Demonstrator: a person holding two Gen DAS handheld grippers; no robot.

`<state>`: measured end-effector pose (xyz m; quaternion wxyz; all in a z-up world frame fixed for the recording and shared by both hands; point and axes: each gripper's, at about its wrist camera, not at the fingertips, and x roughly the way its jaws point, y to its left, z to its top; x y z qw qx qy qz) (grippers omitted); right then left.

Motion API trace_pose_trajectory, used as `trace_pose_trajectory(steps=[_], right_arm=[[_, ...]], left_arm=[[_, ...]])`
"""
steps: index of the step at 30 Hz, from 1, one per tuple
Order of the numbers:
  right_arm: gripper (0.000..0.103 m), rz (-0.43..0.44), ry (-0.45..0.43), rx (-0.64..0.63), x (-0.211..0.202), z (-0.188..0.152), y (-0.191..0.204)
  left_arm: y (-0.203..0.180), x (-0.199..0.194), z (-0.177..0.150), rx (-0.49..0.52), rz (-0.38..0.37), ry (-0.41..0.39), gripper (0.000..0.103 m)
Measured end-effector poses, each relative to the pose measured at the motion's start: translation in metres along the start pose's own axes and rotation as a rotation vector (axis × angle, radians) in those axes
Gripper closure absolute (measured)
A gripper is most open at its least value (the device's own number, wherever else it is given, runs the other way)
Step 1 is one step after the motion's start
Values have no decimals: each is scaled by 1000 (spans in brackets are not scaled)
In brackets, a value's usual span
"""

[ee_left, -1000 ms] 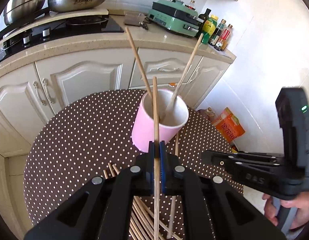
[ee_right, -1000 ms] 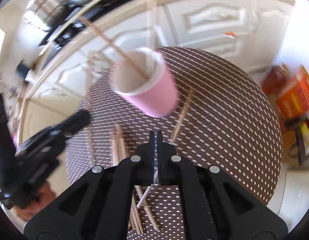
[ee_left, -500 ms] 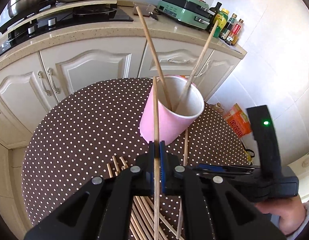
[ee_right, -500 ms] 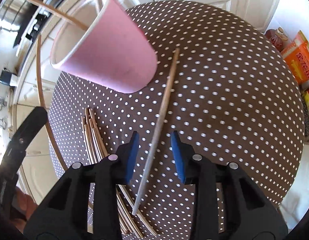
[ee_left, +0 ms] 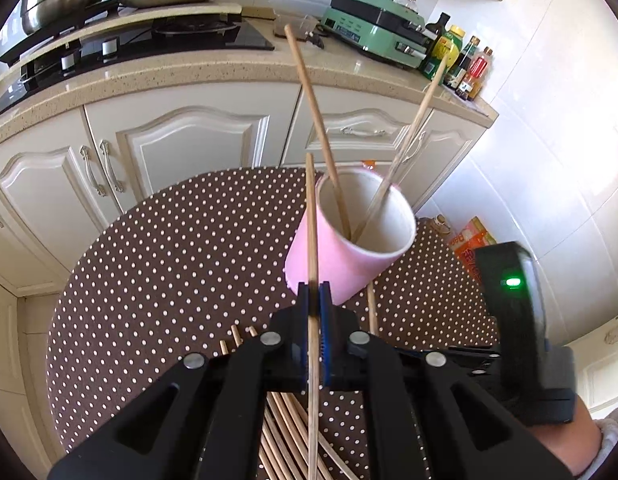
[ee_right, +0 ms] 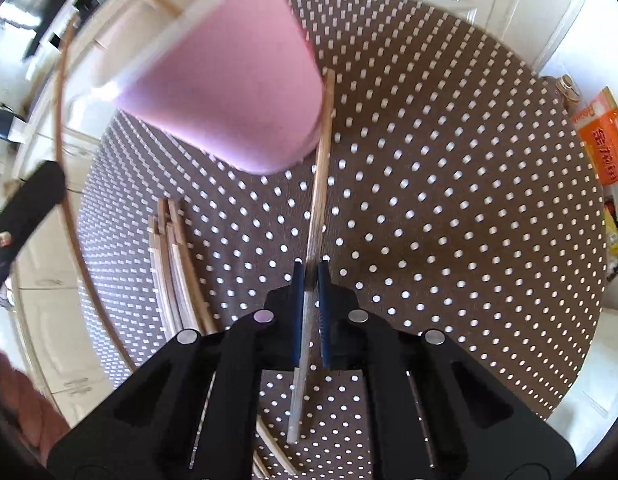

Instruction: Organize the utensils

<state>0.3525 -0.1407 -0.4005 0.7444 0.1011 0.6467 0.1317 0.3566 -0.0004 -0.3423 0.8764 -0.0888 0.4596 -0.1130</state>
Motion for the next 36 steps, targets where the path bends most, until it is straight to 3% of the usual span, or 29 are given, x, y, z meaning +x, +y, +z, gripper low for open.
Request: trace_pose_trajectory(steps=[12,16,20,28,36], right_arm=[[96,153,-250,23,-112,-14,-16],[96,201,-348,6,-147,-7,-14],[96,221,-462,-28,-177,21,-18],[96,222,-610,-99,-202,68,3],[96,222,-638,-135,-178,99,8]], left_arm=[[-25,-39,36,26,-114,-145,98],[-31,-47,54,30,-135,-201,98],[-38,-50,77,40,-140,-270,98],[-56,-42,119,60,-99,-390,98],[-59,-21,141,66,-20,-430,98]])
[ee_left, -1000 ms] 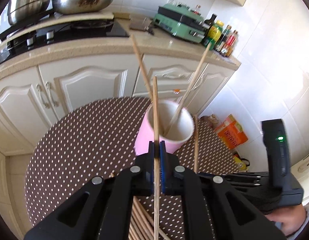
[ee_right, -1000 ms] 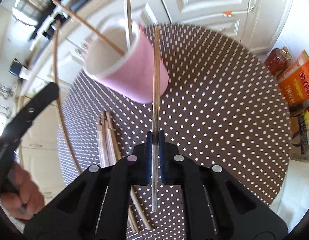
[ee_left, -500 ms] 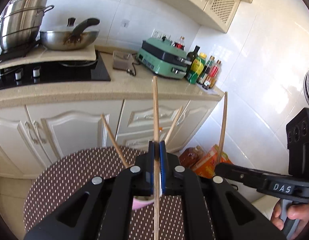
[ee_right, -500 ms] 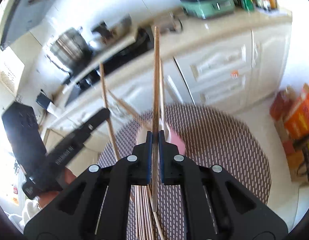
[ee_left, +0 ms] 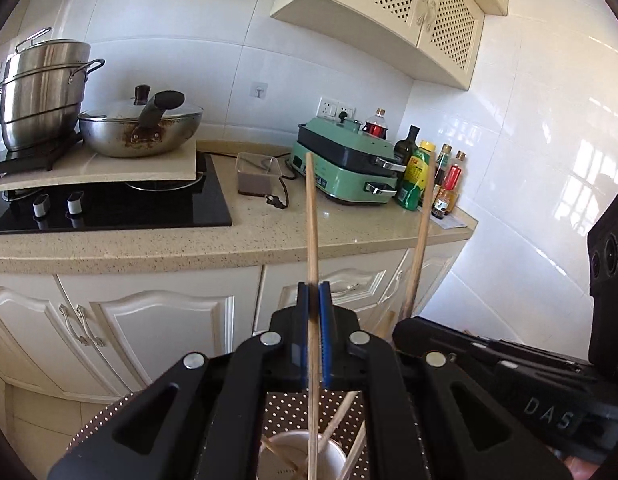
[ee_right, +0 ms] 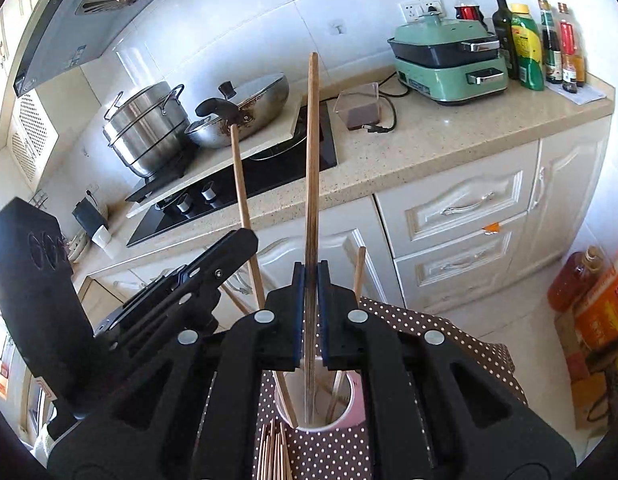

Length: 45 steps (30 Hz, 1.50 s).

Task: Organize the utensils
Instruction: 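Lower the left tool's chopstick into the cup and open while the right tool does too, then move the right tool to the pile and grasp a chopstick while the left tool grasps one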

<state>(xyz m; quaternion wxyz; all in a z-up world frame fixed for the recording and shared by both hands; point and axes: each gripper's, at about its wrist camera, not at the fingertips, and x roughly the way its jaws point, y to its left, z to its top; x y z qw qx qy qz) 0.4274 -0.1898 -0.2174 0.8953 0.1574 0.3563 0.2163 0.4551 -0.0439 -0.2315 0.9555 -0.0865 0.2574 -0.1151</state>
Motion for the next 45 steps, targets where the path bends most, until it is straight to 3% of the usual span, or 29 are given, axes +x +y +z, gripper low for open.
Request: trace_pose_trajectory(steps=[5,12,19,26,38,42,45], right_arm=[[96,-9,4,-12,14,-7,-6],[96,-19,17,-50,17,-24,-7],[96,-34,42,-82,5,-47,-2],[96,-55,83,-75,-10,-76,-2],[96,-90,128,-10,-19,-109,1],[96,-86,135,19,-22,-112,2],[96,-87,130,22,-26,-113,5]], left_arm=[[7,9,-8,-13,47,-17,98],[15,10,-36,-30,75,37,98],[15,-8,-61,18,77,82,98],[20,-35,-84,-2,86,120,98],[16,-61,-99,7,74,167,97],[15,-67,-104,4,72,194,82],[16,-74,-106,12,62,203,82]])
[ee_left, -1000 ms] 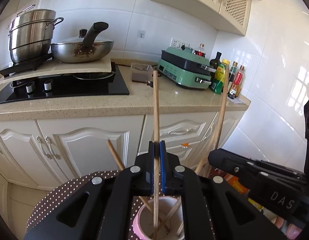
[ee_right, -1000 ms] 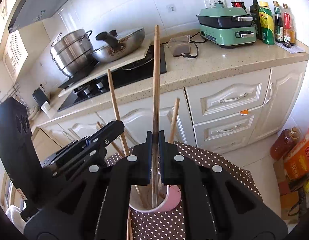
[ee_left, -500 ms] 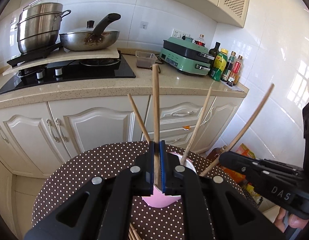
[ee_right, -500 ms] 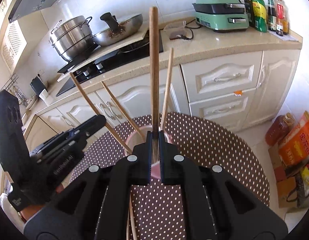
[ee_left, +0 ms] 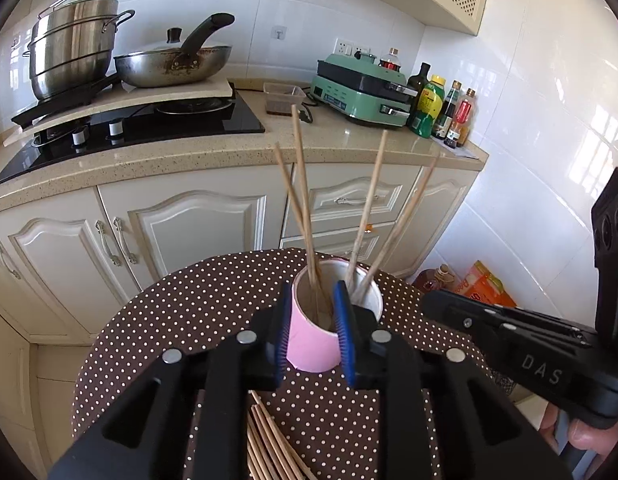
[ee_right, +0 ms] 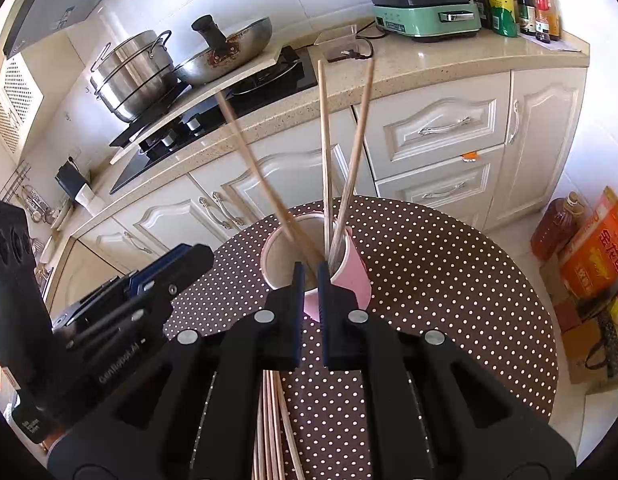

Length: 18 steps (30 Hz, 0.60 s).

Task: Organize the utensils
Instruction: 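Move the right tool to the pile and grasp a chopstick while the left tool grasps one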

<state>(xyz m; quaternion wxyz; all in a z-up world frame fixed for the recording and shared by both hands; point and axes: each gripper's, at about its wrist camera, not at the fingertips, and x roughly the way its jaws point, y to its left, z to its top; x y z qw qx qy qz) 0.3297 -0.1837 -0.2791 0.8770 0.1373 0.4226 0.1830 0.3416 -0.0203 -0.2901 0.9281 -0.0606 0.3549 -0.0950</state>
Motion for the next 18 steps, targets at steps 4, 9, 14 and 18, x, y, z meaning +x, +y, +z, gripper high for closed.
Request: trace_pose_trajectory(steps=[4,9,14,18], right_arm=[[96,-1,7,-3,-3,-5,6],[96,-4,55,-10,1,-19,12],[96,-20,141,-28,15,-46,17],[96,-32,227,-33,29,-70,17]], left_arm=[[10,-4,-7,-24,4,43,76],[34,3,-27,-84,8,162,71],[56,18,-67,-113,42,338,71],[63,34,-103,-100,86,473,71]])
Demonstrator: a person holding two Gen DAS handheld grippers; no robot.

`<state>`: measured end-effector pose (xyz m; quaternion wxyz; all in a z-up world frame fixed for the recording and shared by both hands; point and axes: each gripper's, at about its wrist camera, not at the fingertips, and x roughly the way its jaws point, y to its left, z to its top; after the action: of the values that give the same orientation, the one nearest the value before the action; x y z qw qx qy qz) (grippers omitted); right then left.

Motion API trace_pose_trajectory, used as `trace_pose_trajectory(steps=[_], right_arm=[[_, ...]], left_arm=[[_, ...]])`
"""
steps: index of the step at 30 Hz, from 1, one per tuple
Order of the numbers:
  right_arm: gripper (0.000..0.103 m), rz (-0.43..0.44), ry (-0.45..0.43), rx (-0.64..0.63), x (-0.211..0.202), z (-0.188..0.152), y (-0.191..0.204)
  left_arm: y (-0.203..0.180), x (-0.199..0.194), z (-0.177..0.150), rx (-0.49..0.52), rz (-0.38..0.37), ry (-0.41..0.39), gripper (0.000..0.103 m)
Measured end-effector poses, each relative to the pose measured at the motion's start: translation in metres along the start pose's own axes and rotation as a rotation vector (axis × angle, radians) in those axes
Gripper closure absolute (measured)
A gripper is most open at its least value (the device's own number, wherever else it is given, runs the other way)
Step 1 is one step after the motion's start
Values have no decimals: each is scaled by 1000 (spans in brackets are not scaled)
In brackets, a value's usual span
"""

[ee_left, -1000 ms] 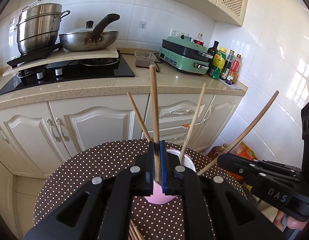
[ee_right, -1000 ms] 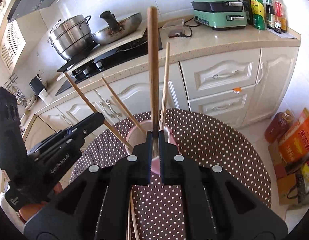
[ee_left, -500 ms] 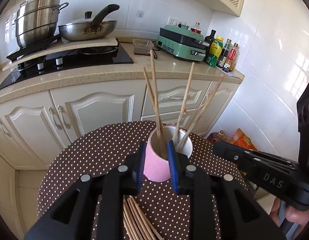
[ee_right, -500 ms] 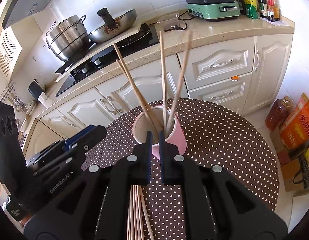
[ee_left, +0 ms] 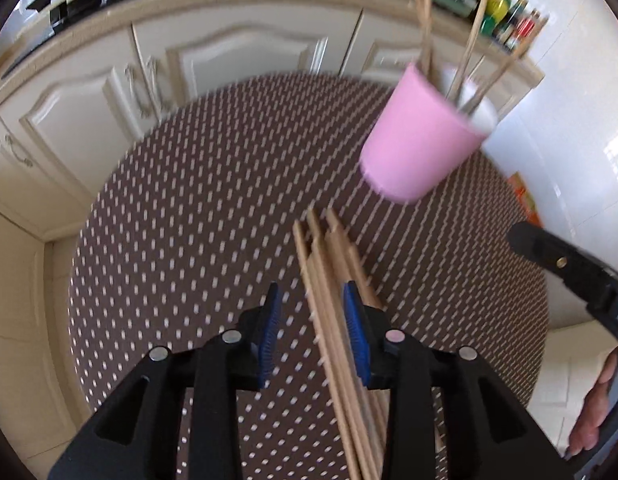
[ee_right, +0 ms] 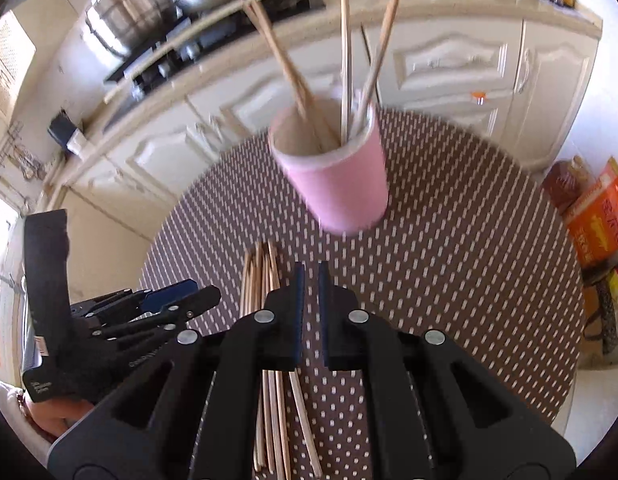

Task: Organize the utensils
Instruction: 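Move the right tool to the pile and grasp a chopstick while the left tool grasps one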

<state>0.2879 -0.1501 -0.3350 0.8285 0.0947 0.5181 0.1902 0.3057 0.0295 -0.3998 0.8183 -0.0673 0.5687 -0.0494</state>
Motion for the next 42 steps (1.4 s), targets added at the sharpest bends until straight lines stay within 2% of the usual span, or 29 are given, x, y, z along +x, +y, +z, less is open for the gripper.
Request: trace_pose_trajectory(steps=[5,7,11,15,21,25,29,33,38,42], right_arm=[[96,-15,91,-16,20,-22,0],[96,-12,114,-19,24,-29,0],[96,-1,155,-16,33,-39,2],[96,6,189,-26,41,-43,6],[96,21,258,-64,57,-53,16],[96,23,284,-91,66,-59,22],[95,-5,298,-140,74,-63,30],[94,-28,299,-181,83,-64,43],[94,-72,332,-211,98,-50,58],[94,-90,394,-200,114,-28,58]], left_arm=[[-4,28,-31,73,57,93,71],[-4,28,-36,78,47,76,71],[-6,30,-37,94,45,84,71],[-14,35,-34,105,82,88,71],[-31,39,-26,210,148,137,70],[-26,38,-25,166,123,128,71],[-27,39,-26,187,127,126,73],[-24,39,-24,160,130,134,77],[-20,47,-12,149,152,163,82],[-11,51,-1,105,151,181,92]])
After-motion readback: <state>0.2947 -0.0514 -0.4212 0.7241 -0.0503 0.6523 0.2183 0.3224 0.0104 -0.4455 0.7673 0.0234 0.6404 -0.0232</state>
